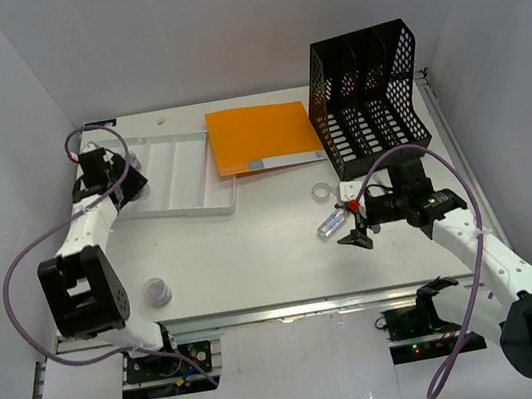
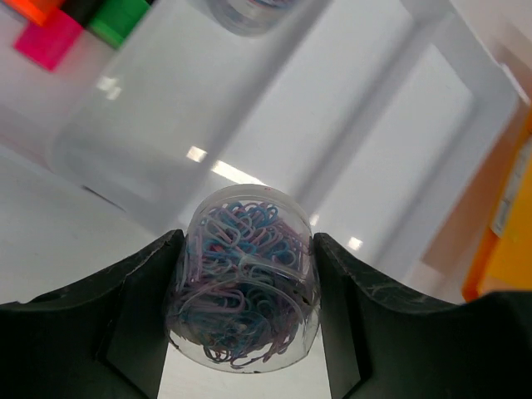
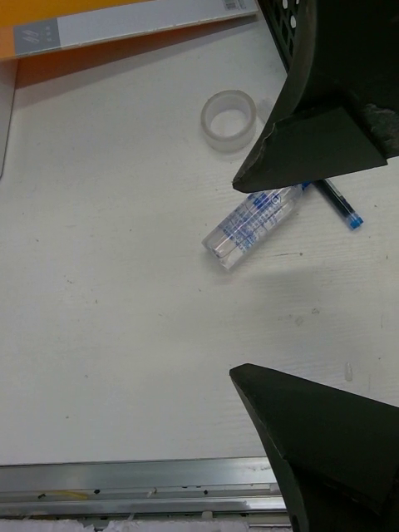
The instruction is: Organize the desk
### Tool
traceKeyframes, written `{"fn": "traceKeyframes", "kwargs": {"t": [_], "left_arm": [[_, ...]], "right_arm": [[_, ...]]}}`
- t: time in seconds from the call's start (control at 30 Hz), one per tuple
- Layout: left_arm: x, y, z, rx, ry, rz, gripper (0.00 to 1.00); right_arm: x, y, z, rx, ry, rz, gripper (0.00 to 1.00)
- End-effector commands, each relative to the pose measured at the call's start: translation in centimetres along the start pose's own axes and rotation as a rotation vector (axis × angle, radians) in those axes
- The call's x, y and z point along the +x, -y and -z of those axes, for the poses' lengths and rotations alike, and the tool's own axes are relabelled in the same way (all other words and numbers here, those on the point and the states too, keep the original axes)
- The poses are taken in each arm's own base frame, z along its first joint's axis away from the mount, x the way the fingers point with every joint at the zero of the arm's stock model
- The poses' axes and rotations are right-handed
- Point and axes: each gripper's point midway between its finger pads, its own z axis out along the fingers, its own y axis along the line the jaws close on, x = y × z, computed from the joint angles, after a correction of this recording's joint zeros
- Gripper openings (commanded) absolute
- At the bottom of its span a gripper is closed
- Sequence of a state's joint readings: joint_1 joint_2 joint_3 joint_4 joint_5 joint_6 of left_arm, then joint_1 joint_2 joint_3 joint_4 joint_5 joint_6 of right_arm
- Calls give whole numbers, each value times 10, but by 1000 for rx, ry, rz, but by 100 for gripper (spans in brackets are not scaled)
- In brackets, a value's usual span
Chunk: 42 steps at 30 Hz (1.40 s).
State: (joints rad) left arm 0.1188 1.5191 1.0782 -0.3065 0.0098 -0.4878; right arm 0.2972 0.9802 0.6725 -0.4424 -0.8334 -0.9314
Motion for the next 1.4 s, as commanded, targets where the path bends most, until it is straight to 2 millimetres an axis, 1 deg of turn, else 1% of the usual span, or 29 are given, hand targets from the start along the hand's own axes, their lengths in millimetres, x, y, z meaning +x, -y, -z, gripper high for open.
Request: {"fn": "traceKeyframes", "kwargs": {"t": [0.0,0.07,0.1,0.13,0.17,0.3,0.43,0.5,0.67,0.77,0.9,1.03,1.07,1.17,1.3,1.37], "left_arm": [[-24,-25,-29,-113,-9,-35,36],[-34,-30,-49,-156,-22,-51,36],[-37,-30,-55,-167,-25,-58,36],[-41,-31,-58,-177,-20,-68,36],[-50,-35,-65,-200,-7,-83,37],[-73,-33,-85,-229,8,-128,37],[-86,-39,-99,-270,8,-174,38],[-88,-40,-107,-276,1,-190,38],[-81,-40,-122,-269,-38,-195,39],[-76,-37,-131,-245,-60,-189,39],[-73,-31,-139,-207,-78,-180,40],[-84,-21,-147,-179,-69,-187,40],[-91,-18,-150,-174,-57,-188,41],[-102,-11,-153,-154,-43,-182,43],[-112,-3,-146,-134,-20,-164,43],[-116,1,-136,-118,-4,-161,43]], "right_arm": [[-4,2,3,17,23,25,90],[-3,2,5,25,24,29,90],[-3,2,6,28,25,30,90],[-3,2,6,28,27,30,90],[-4,2,7,27,34,30,90],[-5,1,9,30,44,34,90],[-6,0,10,28,53,34,90],[-6,0,10,28,55,34,90],[-6,0,10,26,59,30,90],[-5,1,10,29,56,26,90],[-4,1,10,27,56,23,90],[-4,1,10,26,56,18,90],[-4,1,10,28,56,19,90],[-2,2,10,29,53,15,90],[-1,2,11,33,52,9,90],[-1,2,11,31,53,9,90]]}}
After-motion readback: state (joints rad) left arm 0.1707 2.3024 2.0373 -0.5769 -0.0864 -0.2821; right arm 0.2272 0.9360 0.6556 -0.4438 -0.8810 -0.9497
